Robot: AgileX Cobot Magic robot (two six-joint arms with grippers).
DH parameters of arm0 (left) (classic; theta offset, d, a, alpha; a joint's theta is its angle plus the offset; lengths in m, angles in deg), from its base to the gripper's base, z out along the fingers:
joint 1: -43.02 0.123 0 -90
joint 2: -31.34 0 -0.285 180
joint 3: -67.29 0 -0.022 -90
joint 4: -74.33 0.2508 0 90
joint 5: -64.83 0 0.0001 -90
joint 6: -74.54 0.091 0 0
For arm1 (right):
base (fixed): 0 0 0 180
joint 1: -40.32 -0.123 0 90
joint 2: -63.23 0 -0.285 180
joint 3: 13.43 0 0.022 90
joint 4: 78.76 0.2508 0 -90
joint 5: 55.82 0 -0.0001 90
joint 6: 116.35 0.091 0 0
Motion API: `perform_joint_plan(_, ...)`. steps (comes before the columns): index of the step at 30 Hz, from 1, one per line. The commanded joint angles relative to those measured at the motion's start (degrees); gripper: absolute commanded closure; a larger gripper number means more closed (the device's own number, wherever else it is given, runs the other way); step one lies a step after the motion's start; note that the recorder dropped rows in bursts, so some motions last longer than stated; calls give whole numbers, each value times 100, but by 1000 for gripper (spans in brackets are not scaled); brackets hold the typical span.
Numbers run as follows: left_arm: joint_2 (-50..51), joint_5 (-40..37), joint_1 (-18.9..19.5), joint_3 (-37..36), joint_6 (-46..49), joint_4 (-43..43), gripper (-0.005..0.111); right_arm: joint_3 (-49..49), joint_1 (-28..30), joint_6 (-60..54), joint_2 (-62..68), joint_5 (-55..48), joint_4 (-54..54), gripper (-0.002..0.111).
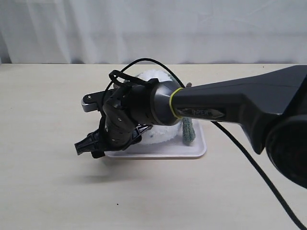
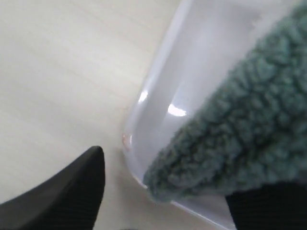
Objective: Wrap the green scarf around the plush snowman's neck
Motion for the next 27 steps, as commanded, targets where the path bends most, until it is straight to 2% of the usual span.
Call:
perform_joint_plan(1,-18,75,12,-14,-9,-1,107,-29,-24,15,12,163,-138,58)
perform_joint_plan(3,-18,75,12,-14,-9,-1,107,-29,-24,15,12,123,-216,67)
perform_joint_plan(8,-18,75,12,-14,-9,-1,107,-29,-33,-10,12,-104,-482,101)
perform_joint_plan(9,-18,75,12,-14,-9,-1,107,-29,-33,-10,12,-169,-548,104)
perform_joint_plan(21,-18,75,12,-14,-9,-1,107,-29,-147,-883,-509,-1552,-523,104)
perform_joint_plan(27,-18,75,12,-14,-9,-1,107,-29,-166,-1422,-724,-2674,-655,104)
